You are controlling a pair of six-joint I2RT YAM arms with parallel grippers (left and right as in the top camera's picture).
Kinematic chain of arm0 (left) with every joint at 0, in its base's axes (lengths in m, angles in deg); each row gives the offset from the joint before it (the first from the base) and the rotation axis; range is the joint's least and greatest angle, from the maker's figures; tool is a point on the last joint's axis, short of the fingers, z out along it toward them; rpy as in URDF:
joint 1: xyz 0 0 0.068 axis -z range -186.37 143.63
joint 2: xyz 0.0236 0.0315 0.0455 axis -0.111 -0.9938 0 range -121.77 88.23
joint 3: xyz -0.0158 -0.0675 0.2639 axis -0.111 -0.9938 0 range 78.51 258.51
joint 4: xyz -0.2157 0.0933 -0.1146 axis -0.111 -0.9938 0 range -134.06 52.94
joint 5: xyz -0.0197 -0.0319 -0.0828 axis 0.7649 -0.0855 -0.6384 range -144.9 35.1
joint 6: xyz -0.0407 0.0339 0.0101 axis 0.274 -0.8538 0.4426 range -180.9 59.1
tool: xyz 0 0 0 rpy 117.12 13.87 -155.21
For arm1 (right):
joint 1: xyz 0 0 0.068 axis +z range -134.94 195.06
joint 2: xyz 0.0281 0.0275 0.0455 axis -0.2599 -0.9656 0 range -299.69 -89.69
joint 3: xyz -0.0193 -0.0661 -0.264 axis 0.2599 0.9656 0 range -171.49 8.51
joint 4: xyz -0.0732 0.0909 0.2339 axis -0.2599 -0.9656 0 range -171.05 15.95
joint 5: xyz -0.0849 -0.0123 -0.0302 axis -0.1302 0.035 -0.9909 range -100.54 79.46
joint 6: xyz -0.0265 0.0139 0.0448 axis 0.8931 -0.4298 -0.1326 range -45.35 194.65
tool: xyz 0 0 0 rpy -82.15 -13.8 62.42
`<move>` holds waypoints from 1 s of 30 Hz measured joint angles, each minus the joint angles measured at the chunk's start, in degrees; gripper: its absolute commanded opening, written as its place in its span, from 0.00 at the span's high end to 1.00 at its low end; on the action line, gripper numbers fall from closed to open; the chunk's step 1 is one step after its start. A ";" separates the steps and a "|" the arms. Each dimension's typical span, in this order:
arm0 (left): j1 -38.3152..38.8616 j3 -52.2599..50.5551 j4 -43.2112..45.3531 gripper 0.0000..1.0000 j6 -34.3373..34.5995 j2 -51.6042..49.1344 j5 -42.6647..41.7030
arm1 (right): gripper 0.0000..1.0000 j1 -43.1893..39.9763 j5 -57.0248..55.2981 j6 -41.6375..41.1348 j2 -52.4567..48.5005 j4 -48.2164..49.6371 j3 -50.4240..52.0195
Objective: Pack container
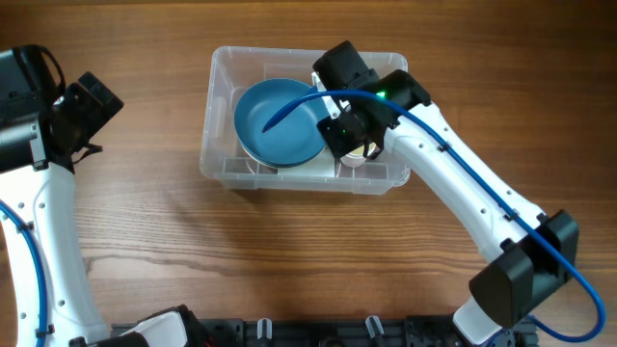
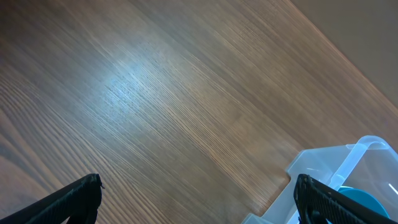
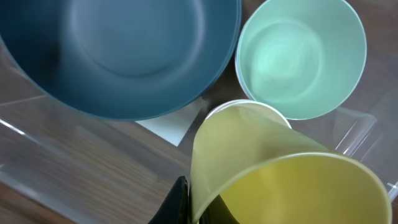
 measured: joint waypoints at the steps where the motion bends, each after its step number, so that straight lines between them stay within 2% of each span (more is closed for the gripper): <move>1: 0.00 0.00 0.00 0.00 0.00 0.00 0.00 | 0.93 0.00 -0.22 -0.02 -0.11 0.00 0.00; 10: 0.00 0.00 0.00 0.00 0.00 0.00 0.02 | 0.93 0.00 -2.25 -0.90 -0.24 -0.02 0.09; 15: 0.00 0.00 0.00 0.00 0.00 0.00 0.02 | 0.89 0.00 -2.58 -1.03 -0.28 0.22 1.68; 18: 0.00 0.00 -0.02 0.00 -0.02 0.00 0.00 | 0.75 0.00 -2.71 -1.16 -0.28 0.31 1.88; 19: 0.00 0.00 0.00 0.00 -0.02 0.00 0.00 | 0.66 0.00 -2.78 -1.44 -0.28 0.31 1.88; 20: 0.00 0.00 0.00 0.00 0.00 0.00 0.02 | 0.48 0.00 -2.97 -1.25 -0.28 0.31 1.88; 21: 0.00 0.00 0.00 0.00 0.00 0.00 0.00 | 0.39 0.00 -3.08 -1.31 -0.28 0.46 1.88; 23: 0.00 0.00 0.00 0.00 -0.02 0.00 0.00 | 0.34 0.00 -3.26 -1.62 -0.28 0.92 1.88; 28: 0.00 0.00 0.00 0.00 -0.02 0.00 0.00 | 0.28 -0.07 -4.72 -1.33 -0.28 1.90 1.88; 30: 0.00 0.00 0.00 0.00 0.00 0.00 0.00 | 0.18 -0.37 -5.18 -1.79 -0.28 1.75 1.81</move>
